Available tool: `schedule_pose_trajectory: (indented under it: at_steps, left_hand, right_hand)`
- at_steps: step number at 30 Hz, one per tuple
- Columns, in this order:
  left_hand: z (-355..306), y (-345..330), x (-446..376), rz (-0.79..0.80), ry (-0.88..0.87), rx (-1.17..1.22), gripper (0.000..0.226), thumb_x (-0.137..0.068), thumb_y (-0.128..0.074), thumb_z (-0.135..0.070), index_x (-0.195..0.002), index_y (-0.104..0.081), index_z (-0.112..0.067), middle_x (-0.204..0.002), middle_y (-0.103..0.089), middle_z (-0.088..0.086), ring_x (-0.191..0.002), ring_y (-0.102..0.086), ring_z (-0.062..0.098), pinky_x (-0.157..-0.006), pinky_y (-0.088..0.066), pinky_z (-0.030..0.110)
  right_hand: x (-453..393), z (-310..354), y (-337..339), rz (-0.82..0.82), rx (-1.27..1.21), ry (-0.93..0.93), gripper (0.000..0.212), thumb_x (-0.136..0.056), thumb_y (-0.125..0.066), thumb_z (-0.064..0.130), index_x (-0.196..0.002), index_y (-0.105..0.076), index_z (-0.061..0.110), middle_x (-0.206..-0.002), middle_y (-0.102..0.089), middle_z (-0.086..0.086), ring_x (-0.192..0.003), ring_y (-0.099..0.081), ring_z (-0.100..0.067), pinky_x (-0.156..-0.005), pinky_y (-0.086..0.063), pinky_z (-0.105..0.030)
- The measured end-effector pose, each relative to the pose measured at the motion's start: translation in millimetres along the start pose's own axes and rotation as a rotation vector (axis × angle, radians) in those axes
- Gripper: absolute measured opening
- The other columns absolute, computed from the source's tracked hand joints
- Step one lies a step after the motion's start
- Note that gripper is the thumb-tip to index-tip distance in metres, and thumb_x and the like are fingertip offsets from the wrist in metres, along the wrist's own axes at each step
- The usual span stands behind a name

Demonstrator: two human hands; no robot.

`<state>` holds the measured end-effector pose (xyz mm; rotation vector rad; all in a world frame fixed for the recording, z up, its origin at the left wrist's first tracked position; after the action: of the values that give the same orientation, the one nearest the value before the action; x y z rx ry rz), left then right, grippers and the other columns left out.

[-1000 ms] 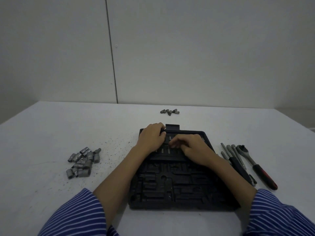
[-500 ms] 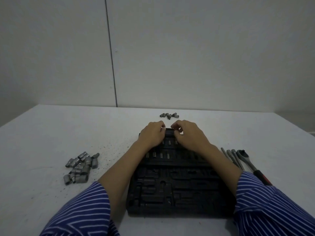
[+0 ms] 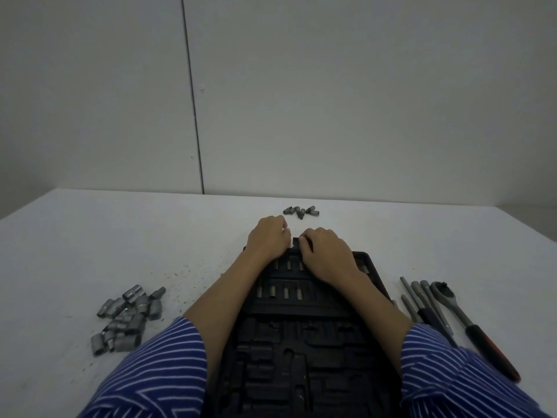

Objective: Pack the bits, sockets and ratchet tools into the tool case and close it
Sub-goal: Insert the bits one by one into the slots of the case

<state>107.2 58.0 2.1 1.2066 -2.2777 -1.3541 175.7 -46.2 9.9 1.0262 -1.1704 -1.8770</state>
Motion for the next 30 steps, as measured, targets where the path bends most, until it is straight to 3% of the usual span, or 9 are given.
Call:
schedule_pose_trajectory:
  at_steps: [4,10,19,22,27,30]
  left_hand:
    - [3,-4,-15,0.003,0.014,-0.027,0.032,-0.093,-0.041,-0.018,-0.121,-0.051,-0.006,-0.123,-0.055,0.01,-0.115,-0.046,0.025,-0.088,-0.041,0.036]
    - [6,-9,-39,0.007,0.01,-0.063,0.032,-0.093,-0.04,-0.015,-0.123,-0.046,-0.004,-0.123,-0.053,0.014,-0.115,-0.045,0.028,-0.086,-0.041,0.037]
    - [12,-16,-61,0.047,-0.049,-0.1,0.047,-0.095,-0.037,-0.01,-0.141,-0.036,-0.019,-0.139,-0.045,0.009,-0.129,-0.034,0.028,-0.1,-0.036,0.037]
    - [13,-15,-62,0.021,-0.058,-0.12,0.042,-0.095,-0.037,-0.01,-0.135,-0.046,-0.017,-0.133,-0.052,0.008,-0.125,-0.039,0.028,-0.097,-0.039,0.039]
    - [15,-9,-61,-0.078,-0.052,-0.094,0.027,-0.09,-0.043,-0.009,-0.107,-0.064,-0.01,-0.108,-0.064,0.008,-0.102,-0.054,0.028,-0.074,-0.042,0.032]
    - [13,-5,-58,-0.121,-0.03,-0.074,0.023,-0.09,-0.048,-0.016,-0.103,-0.065,-0.01,-0.108,-0.064,0.004,-0.105,-0.052,0.023,-0.075,-0.04,0.03]
  right_hand:
    - [3,-3,-7,-0.035,-0.009,0.016,0.033,-0.1,-0.033,0.031,-0.11,-0.06,0.014,-0.106,-0.062,-0.006,-0.099,-0.05,-0.025,-0.08,-0.043,-0.037]
    - [2,-3,-10,-0.049,0.006,0.031,0.031,-0.1,-0.033,0.031,-0.11,-0.058,0.016,-0.107,-0.06,-0.003,-0.099,-0.049,-0.022,-0.08,-0.042,-0.035]
    - [1,-4,-13,-0.048,0.017,0.03,0.031,-0.1,-0.031,0.032,-0.11,-0.057,0.017,-0.107,-0.058,-0.001,-0.099,-0.047,-0.021,-0.08,-0.04,-0.033]
    - [1,-4,-12,-0.049,0.007,0.033,0.031,-0.1,-0.032,0.031,-0.111,-0.057,0.018,-0.107,-0.058,-0.001,-0.099,-0.047,-0.02,-0.08,-0.04,-0.033]
    - [1,-3,-12,-0.037,0.007,0.029,0.031,-0.1,-0.031,0.031,-0.112,-0.057,0.017,-0.109,-0.058,-0.001,-0.099,-0.046,-0.02,-0.08,-0.038,-0.032]
    - [1,-3,-11,-0.038,0.001,0.024,0.031,-0.1,-0.032,0.031,-0.111,-0.057,0.017,-0.109,-0.058,-0.001,-0.1,-0.047,-0.021,-0.08,-0.039,-0.032]
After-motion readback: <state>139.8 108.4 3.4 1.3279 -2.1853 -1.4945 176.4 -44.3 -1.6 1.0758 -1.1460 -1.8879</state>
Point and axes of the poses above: each hand's wrist, its own x-axis away from the middle knuckle, its own y-axis out of the back of the hand, z = x × y, the point moved 7 cm from there along -x, towards the middle knuckle
